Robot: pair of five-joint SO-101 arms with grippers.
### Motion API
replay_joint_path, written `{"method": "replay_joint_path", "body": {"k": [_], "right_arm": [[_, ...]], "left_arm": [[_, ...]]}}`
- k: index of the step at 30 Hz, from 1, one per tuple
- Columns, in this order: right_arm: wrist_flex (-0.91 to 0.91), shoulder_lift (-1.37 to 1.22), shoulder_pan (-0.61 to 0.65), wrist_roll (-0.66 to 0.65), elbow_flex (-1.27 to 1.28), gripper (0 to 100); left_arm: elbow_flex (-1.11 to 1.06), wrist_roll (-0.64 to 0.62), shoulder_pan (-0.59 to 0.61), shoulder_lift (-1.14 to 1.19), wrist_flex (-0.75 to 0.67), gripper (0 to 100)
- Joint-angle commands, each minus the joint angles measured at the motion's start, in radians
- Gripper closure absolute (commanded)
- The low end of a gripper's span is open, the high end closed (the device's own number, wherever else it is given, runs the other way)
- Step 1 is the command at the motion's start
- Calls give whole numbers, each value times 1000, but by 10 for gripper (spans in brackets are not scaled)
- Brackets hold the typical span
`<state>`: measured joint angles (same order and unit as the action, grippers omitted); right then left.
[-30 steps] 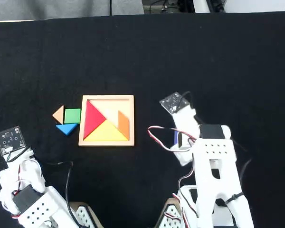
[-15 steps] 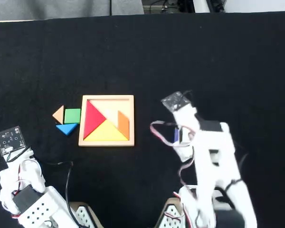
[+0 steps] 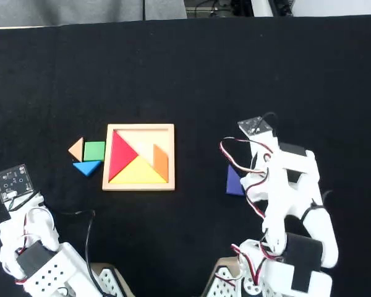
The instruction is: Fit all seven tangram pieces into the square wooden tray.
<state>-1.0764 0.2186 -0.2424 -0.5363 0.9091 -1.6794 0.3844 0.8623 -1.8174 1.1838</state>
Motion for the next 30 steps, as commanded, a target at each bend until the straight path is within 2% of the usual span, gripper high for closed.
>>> {"method": "replay_joint_path", "body": {"k": [1,6,10,15,20,25,30], "right_arm": [[21,-42,5,-9,-88,988],[21,-96,5,-3,-159,988],[21,-122,8,63,-236,988],[-25,-130,54,66,-271,988],[-149,-13,129,-46,-259,988],[9,150,184,-86,-131,988],[84,93,181,-86,-104,988]], "left_arm": [[-19,9,-13,-9,-17,970],[-19,9,-13,-9,-17,970],[-19,9,-13,-9,-17,970],[-19,9,-12,-9,-15,970],[-19,9,-12,-9,-15,970],[-19,9,-12,-9,-15,970],[-19,9,-12,-9,-15,970]]}}
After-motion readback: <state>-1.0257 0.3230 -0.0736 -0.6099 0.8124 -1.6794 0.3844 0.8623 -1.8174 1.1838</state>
